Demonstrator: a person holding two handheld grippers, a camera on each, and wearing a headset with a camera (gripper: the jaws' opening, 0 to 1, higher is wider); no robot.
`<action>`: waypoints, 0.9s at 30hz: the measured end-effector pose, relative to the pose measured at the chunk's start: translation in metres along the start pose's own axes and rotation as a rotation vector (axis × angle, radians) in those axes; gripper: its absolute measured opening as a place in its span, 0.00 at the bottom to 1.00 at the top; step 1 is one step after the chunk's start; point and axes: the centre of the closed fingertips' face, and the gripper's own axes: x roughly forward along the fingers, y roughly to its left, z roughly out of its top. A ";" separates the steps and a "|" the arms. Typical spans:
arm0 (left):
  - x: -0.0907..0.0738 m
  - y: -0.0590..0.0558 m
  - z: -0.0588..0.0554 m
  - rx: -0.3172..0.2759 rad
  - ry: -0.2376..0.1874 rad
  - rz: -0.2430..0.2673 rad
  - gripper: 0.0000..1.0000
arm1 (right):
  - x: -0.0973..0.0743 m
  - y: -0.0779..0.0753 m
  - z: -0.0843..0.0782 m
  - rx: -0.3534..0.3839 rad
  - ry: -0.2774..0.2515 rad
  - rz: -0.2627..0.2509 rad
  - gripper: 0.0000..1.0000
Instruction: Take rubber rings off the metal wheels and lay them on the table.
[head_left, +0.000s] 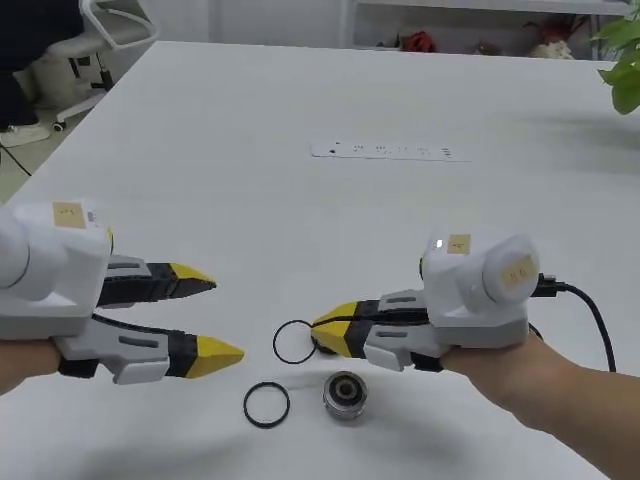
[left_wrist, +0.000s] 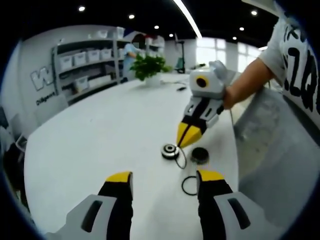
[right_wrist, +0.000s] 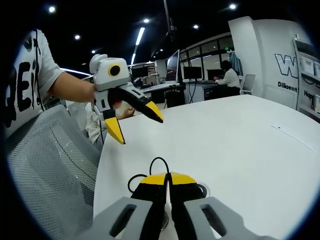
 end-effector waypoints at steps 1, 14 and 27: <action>-0.001 0.000 -0.001 -0.002 0.001 0.001 0.52 | 0.001 0.001 0.000 -0.001 0.002 0.003 0.00; -0.011 0.002 -0.008 -0.020 0.000 0.023 0.53 | 0.010 0.016 -0.006 -0.006 0.024 0.044 0.00; -0.014 0.001 -0.012 -0.030 0.001 0.028 0.53 | 0.014 0.025 -0.011 -0.006 0.038 0.073 0.00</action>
